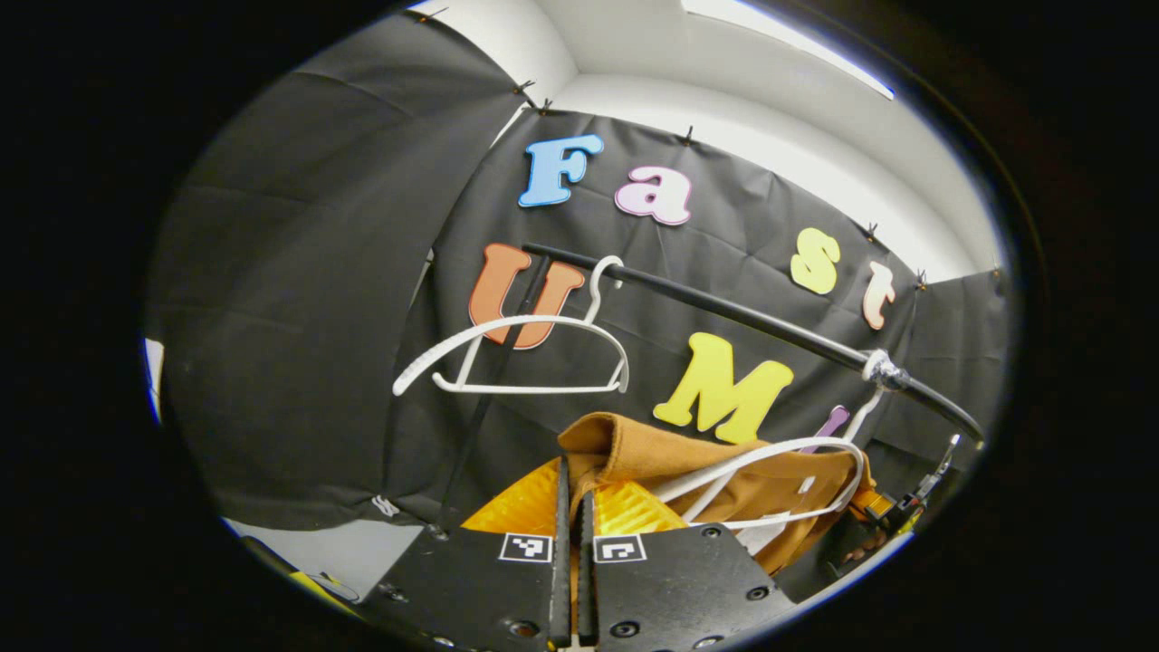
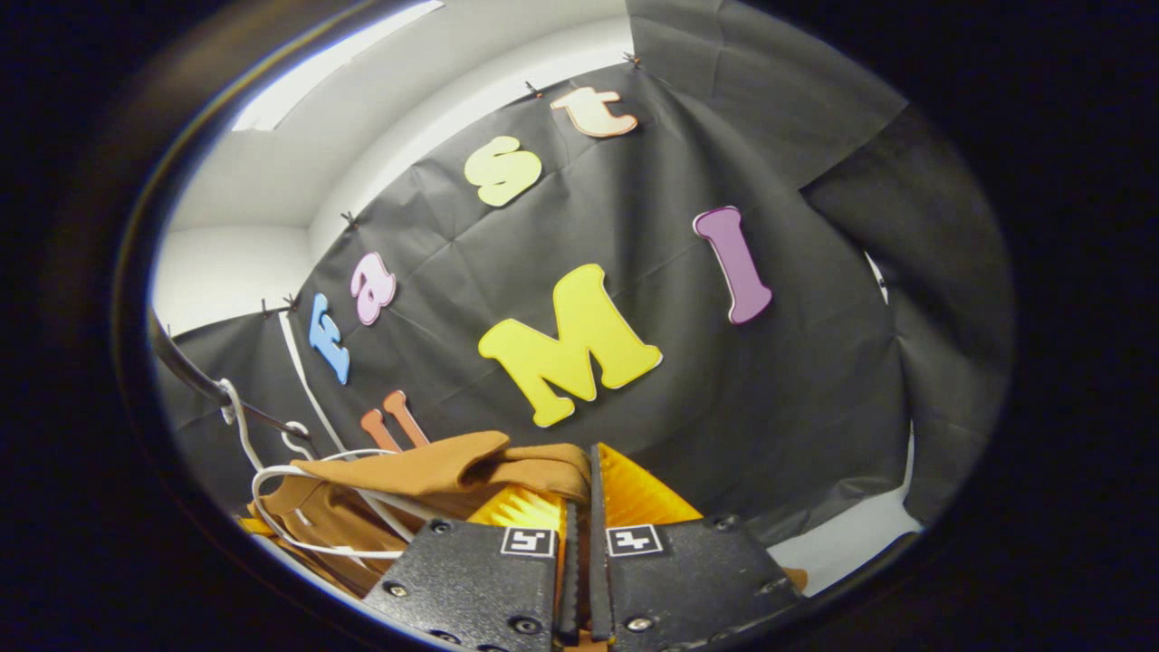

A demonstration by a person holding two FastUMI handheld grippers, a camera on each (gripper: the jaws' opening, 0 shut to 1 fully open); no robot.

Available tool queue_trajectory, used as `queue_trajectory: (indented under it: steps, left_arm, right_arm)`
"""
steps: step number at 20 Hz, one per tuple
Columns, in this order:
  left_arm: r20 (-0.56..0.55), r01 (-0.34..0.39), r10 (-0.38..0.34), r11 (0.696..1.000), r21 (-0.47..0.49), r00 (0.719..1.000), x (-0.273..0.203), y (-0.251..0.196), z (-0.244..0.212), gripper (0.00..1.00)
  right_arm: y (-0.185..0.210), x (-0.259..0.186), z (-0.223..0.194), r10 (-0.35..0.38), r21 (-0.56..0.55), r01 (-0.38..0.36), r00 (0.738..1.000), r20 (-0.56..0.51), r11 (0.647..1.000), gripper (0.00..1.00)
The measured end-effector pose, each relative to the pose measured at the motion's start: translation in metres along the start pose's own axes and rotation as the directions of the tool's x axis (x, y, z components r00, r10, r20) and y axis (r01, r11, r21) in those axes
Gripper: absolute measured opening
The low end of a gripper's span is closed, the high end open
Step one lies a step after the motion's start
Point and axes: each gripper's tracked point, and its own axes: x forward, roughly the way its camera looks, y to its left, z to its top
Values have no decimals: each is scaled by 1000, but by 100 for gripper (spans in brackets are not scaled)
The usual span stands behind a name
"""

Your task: Grasp the clothes on the hanger with both hands and then place them into the laundry hamper below.

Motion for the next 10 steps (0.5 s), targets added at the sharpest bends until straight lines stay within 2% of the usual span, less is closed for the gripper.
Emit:
queue_trajectory:
  steps: [1, 4, 5, 6, 7, 8, 10]
  left_arm:
    - [-7, 3, -3, 1000, -5, 1000, 1, 4, -1, 9]
    - [-30, 9, -10, 999, -38, 999, 2, 15, -2, 3]
    - [-42, 22, -25, 997, -74, 999, 0, 15, -6, 3]
    - [-47, 23, -27, 996, -91, 999, -2, 17, -8, 9]
    - [-56, 13, -17, 996, -84, 998, -1, 22, -13, 9]
    - [-67, 4, -9, 997, -75, 998, -2, 28, -22, 3]
    - [-90, 6, -13, 997, -77, 996, -2, 30, -34, 3]
  right_arm:
    - [1, 2, 0, 5, -10, -5, 1000, -3, 1000, 7]
    - [-3, 9, -6, 4, -20, -5, 1000, -29, 1000, 7]
    - [-2, 10, -12, 16, -4, -16, 998, -56, 1000, 7]
    - [-1, 10, -18, 24, 9, -23, 997, -73, 1000, 7]
    - [-3, 10, -24, 25, 10, -25, 996, -83, 1000, 7]
    - [-6, 10, -28, 20, 7, -20, 996, -87, 1000, 7]
    - [-15, 8, -38, 3, 12, -2, 994, -109, 1000, 7]
